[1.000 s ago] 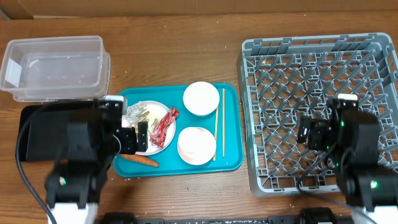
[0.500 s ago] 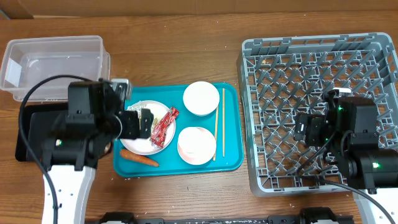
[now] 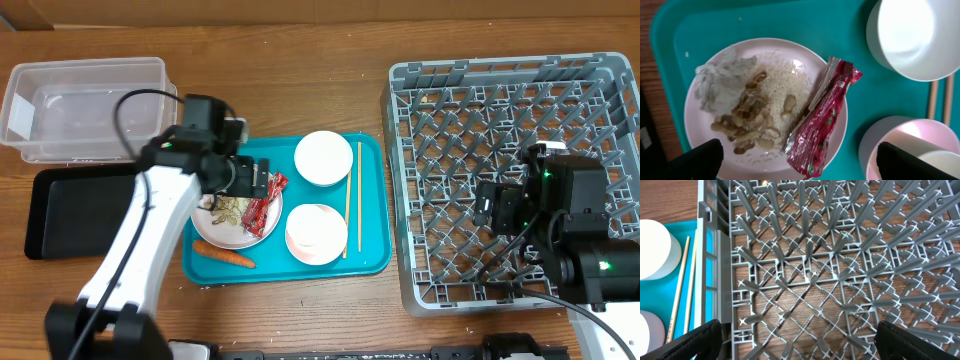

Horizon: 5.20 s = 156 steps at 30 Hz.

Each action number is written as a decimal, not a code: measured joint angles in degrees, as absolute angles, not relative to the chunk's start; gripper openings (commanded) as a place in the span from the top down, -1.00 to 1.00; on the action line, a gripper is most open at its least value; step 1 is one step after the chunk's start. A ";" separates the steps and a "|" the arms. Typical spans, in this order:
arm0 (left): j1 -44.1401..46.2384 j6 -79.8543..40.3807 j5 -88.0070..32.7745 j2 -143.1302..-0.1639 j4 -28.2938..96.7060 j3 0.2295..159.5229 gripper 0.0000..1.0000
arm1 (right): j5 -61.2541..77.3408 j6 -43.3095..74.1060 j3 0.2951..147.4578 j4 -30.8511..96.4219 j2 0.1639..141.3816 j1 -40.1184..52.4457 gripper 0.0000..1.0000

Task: Sort waste into correct bins and load items into the dishwasher
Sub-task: 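Move left gripper over the plate and grasp the red wrapper, then carry the red wrapper with left gripper into the clear bin, then return left gripper to the plate and grasp the crumpled tissue, then carry the tissue with left gripper and drop it in the clear bin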

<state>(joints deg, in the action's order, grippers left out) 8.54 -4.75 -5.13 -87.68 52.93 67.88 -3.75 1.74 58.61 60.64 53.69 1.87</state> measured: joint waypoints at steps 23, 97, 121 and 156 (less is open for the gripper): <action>15.03 -5.72 -1.63 -102.89 48.25 67.88 0.92 | -3.88 1.74 58.61 60.84 53.69 1.87 -1.00; 2.15 -14.70 -6.39 -102.78 76.31 90.32 -1.00 | -3.81 1.78 58.70 69.45 53.69 1.87 -1.00; 2.15 -18.50 3.79 -103.22 54.54 74.63 -0.37 | -3.20 3.01 58.72 69.91 53.69 1.87 -1.00; 2.15 -19.11 4.43 -103.11 66.63 85.73 0.92 | -3.18 2.98 58.72 69.95 53.69 1.87 -1.00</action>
<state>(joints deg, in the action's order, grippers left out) 2.15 -19.11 4.43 -103.11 66.63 85.73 -3.18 2.98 58.72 69.95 53.69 1.87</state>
